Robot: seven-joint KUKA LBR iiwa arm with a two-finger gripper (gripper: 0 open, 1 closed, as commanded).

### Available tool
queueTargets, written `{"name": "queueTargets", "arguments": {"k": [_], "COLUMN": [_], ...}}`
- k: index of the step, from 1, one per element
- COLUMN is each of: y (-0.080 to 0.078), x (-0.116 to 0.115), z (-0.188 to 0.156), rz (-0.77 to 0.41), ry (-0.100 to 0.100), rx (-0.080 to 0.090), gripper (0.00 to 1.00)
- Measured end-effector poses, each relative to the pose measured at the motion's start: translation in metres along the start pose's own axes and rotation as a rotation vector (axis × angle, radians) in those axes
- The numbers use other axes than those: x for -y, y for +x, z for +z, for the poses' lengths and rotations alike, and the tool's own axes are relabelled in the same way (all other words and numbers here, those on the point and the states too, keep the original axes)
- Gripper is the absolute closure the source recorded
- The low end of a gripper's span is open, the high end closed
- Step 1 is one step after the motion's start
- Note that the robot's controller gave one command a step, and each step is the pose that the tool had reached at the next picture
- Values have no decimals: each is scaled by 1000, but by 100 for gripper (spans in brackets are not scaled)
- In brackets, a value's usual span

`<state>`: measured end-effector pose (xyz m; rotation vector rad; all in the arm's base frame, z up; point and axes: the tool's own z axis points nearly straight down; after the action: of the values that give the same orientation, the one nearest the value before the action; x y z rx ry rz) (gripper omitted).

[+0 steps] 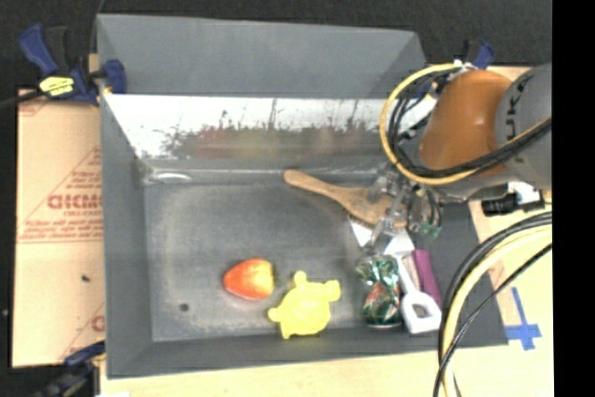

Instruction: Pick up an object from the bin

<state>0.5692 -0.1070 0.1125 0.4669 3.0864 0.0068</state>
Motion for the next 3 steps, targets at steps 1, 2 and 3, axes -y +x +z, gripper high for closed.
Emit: {"name": "queueTargets", "arguments": {"k": [1, 2, 3], "y": [-71, -62, -62], "x": [10, 14, 14], "z": [43, 44, 44], "rz": [0, 274, 273], "ry": [-1, 1, 2], "rx": [3, -8, -8], "gripper": [0, 100, 100]}}
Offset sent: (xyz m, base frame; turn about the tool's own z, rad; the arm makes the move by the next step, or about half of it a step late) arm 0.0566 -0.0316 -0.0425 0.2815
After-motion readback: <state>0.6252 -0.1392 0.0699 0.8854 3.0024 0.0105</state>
